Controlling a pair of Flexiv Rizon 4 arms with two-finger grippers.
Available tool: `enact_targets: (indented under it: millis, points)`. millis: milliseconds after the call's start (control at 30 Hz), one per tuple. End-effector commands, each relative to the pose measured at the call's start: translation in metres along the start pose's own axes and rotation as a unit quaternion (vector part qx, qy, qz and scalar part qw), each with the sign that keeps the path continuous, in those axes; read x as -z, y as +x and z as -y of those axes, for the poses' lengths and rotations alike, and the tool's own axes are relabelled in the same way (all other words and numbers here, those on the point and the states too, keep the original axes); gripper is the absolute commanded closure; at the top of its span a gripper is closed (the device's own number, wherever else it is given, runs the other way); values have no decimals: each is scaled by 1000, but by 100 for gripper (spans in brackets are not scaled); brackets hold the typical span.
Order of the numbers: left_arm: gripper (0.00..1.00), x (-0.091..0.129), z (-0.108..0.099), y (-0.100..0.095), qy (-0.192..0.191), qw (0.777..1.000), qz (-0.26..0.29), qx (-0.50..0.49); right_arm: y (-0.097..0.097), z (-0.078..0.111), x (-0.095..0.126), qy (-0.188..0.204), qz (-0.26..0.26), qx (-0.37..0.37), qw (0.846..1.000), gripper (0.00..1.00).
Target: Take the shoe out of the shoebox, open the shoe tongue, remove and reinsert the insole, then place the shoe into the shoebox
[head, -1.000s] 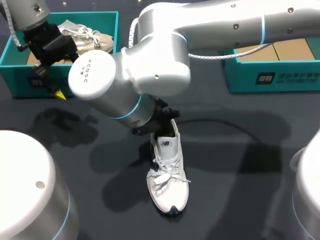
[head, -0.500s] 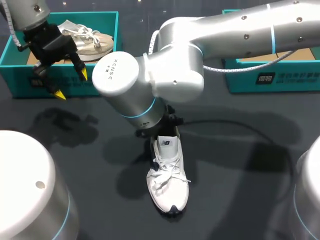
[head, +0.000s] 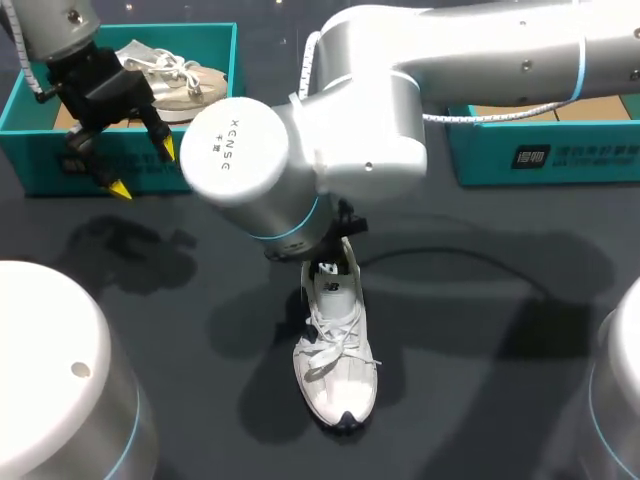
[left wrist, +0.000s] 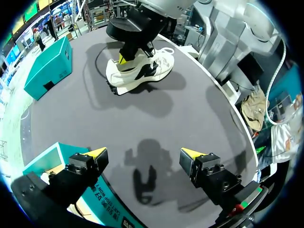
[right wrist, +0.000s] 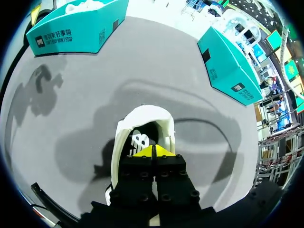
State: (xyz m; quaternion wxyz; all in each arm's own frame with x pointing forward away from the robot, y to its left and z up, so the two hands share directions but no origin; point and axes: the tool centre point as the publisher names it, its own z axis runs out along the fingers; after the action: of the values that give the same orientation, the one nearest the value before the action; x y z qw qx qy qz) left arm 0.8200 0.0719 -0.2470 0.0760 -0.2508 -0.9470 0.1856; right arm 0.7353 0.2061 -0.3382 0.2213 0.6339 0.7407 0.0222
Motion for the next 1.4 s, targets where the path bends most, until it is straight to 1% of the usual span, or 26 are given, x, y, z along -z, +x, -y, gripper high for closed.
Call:
enact_targets:
  millis: [33, 167, 200, 367, 433, 500, 600, 700, 767, 833, 900, 1033, 1200, 1300, 1400]
  points:
    - [0, 0, 0, 1, -1, 1000, 0, 0, 9, 2, -19, 10, -19, -3, 1000, 100]
    - [0, 0, 0, 1, -1, 1000, 0, 0, 10, 5, -27, 21, -77, -6, 997, 100]
    - [0, 0, 0, 1, -1, 1000, 0, 0, 11, 5, -29, 21, -84, -6, 996, 100]
    - [0, 0, 0, 1, -1, 1000, 0, 0, 16, 10, -49, 48, -118, -10, 992, 100]
    - [0, 0, 0, 1, -1, 1000, 0, 0, 15, 14, -59, 64, -132, -18, 989, 100]
    - [0, 0, 0, 1, -1, 1000, 0, 0, 12, 16, -62, 75, -140, -26, 987, 100]
    - [0, 0, 0, 1, -1, 1000, 0, 0, 7, 19, -56, 80, -139, -36, 986, 100]
    - [0, 0, 0, 1, -1, 1000, 0, 0, 7, 15, -35, 69, -119, -38, 990, 100]
    - [0, 0, 0, 1, -1, 1000, 0, 0, 9, 12, -26, 61, -110, -33, 992, 100]
    - [0, 0, 0, 1, -1, 1000, 0, 0, 11, 9, -24, 57, -105, -24, 993, 100]
    - [0, 0, 0, 1, -1, 1000, 0, 0, 13, 6, -31, 60, -106, -14, 992, 100]
    - [0, 0, 0, 1, -1, 1000, 0, 0, 17, 8, -47, 75, -111, 1, 991, 100]
    - [0, 0, 0, 1, -1, 1000, 0, 0, 18, 20, -65, 102, -118, 8, 988, 100]
    - [0, 0, 0, 1, -1, 1000, 0, 0, 18, 27, -68, 117, -120, 5, 986, 100]
    - [0, 0, 0, 1, -1, 1000, 0, 0, 16, 34, -65, 127, -116, 0, 985, 100]
